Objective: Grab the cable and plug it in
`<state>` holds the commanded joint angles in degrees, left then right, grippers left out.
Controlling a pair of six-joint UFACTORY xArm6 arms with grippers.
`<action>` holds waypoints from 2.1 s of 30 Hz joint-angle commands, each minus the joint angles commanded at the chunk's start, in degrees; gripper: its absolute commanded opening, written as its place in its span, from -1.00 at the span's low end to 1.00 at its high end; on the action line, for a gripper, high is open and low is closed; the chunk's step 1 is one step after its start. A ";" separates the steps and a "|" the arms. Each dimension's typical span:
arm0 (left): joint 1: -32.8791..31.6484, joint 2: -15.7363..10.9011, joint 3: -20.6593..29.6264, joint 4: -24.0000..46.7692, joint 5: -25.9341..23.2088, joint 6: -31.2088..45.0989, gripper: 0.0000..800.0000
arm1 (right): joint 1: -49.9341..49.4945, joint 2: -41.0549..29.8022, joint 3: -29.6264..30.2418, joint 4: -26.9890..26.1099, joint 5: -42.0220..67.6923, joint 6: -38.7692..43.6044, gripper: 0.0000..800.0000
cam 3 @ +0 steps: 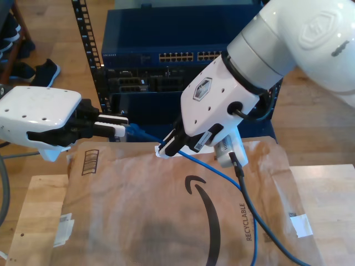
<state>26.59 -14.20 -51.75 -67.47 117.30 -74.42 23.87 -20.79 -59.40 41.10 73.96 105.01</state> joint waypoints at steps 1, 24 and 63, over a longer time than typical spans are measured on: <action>0.00 0.00 0.00 0.00 -0.09 0.00 -0.89 | 0.00 0.00 0.00 0.00 0.00 0.00 -1.00; -0.18 3.96 0.88 0.00 -0.26 -8.88 -0.99 | 1.23 -9.23 3.69 0.09 -13.36 -10.46 0.95; 5.01 19.52 -1.23 -7.12 17.58 -18.90 -0.99 | 30.59 -17.49 24.09 -4.57 -64.53 -19.87 0.94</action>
<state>31.60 5.32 -52.98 -74.59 134.88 -93.32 54.46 -38.29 -35.31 36.53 9.43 85.14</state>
